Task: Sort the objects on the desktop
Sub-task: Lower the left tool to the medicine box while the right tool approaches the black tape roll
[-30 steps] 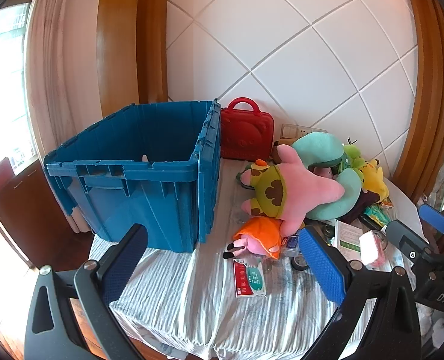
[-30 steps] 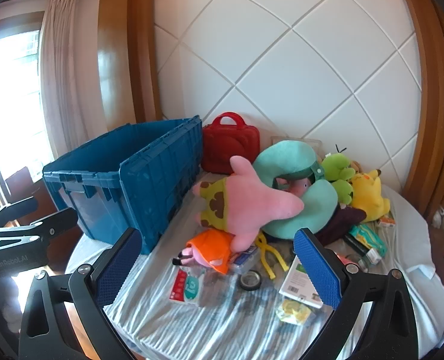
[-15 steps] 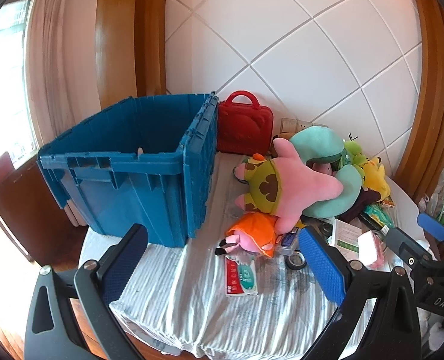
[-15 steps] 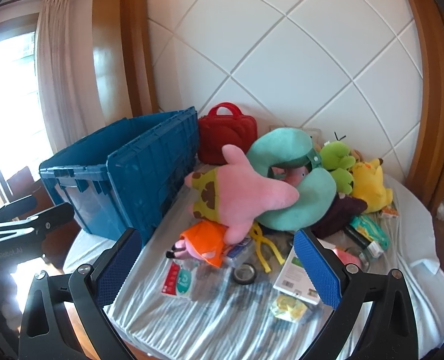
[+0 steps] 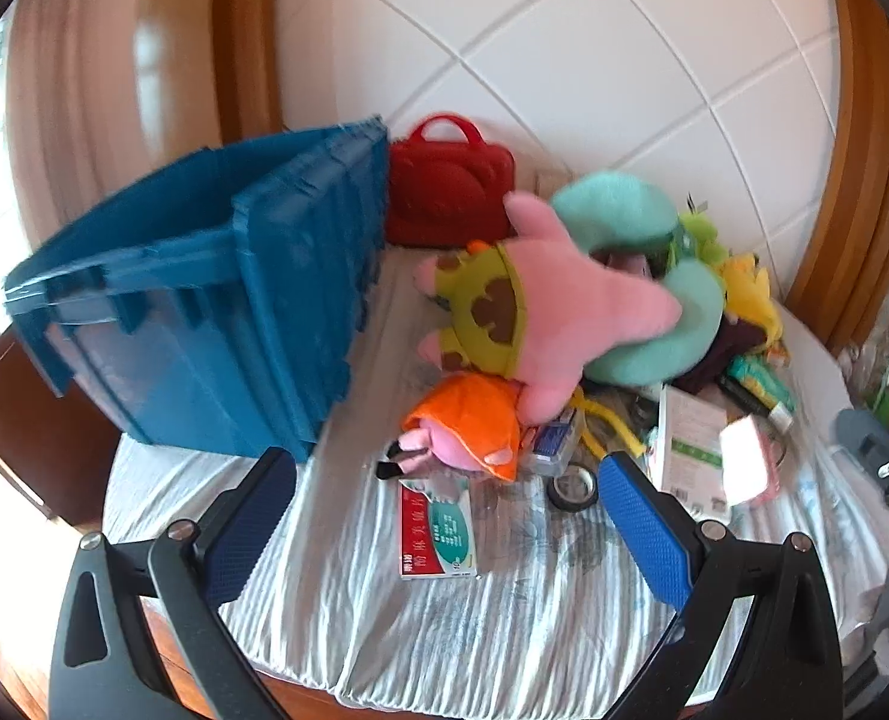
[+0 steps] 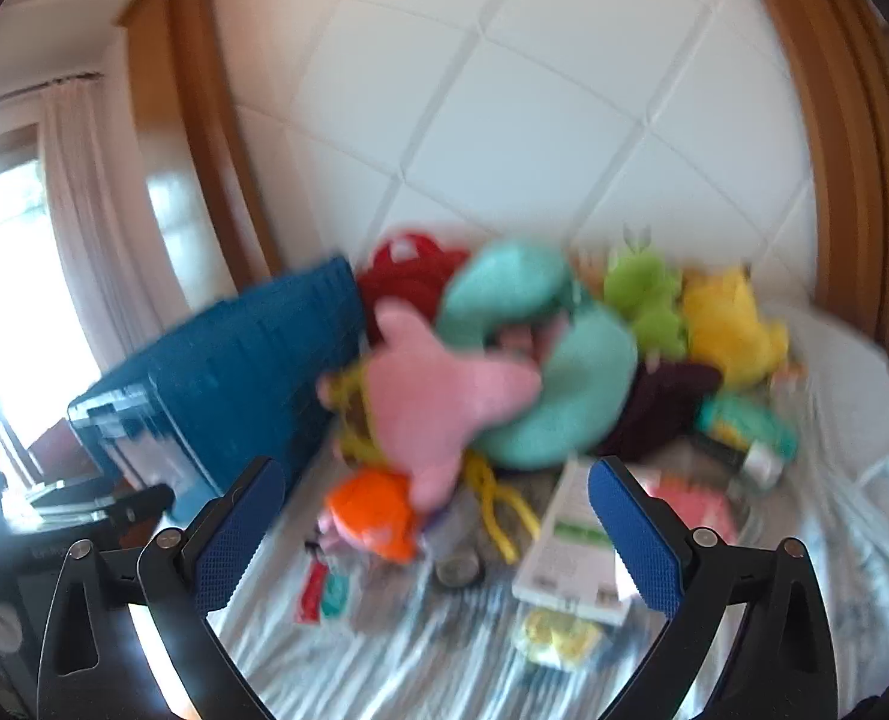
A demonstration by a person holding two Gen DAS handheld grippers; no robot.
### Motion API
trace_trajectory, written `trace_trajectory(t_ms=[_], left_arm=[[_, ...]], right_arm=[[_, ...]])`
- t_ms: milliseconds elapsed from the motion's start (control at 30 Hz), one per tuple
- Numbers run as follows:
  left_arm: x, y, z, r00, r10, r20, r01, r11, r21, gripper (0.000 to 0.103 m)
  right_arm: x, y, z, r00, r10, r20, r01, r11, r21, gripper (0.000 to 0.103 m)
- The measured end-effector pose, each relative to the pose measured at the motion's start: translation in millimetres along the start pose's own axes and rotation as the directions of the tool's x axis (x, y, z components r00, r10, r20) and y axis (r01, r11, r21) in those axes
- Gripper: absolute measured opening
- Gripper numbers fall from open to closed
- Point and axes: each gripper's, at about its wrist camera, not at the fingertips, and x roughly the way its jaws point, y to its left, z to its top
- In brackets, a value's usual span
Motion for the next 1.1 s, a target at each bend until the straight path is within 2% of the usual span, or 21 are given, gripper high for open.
trace_trajectory(t_ms=[33,233,333,433,633,800,900,1033,1100], left_arm=[[12,-1,-1,1.0,-0.006,-0.02,0.006,1.0,0.003,0.102],[92,-1,-9,0.989,-0.017,-0.149,0.019,1.0,0.011,0.102],[129,4,-17,0.977,-0.009,-0.212,0.011,1.0,0.008,0.099],[160,14,-29,0.965,-0.003,-0.263,0.001,1.0,-0.008,0.098],[186,23,-54,0.943,0.016,-0.333,-0.029,0.999,-0.034,0.098],[193,22,-71,0.936,0.045,-0.349,-0.074,0.995,-0.068,0.098],[202,20,-79,0.931,0.053,-0.36,-0.093,0.991,-0.094,0.098],[216,18,-90,0.924,0.081,-0.374,-0.118,0.99,-0.077,0.098],[222,20,-95,0.919,0.086,-0.386,-0.127,0.989,-0.081,0.098]], right_arm=[[12,-8,-4,0.999,0.001,-0.047,0.0,1.0,0.023,0.103],[68,-31,-13,0.983,-0.076,-0.167,0.084,0.996,0.043,0.103],[103,-32,-17,0.967,-0.087,-0.239,0.093,0.996,0.014,0.103],[140,-24,-27,0.954,-0.07,-0.291,0.065,0.998,-0.026,0.103],[186,-8,-52,0.927,-0.018,-0.375,-0.009,0.998,-0.068,0.103],[218,-3,-71,0.879,-0.01,-0.477,-0.051,0.992,-0.117,0.102],[230,0,-81,0.864,-0.013,-0.503,-0.075,0.985,-0.155,0.099],[244,2,-89,0.86,-0.035,-0.509,-0.073,0.979,-0.192,0.077],[250,3,-90,0.867,-0.064,-0.494,-0.057,0.973,-0.225,0.074]])
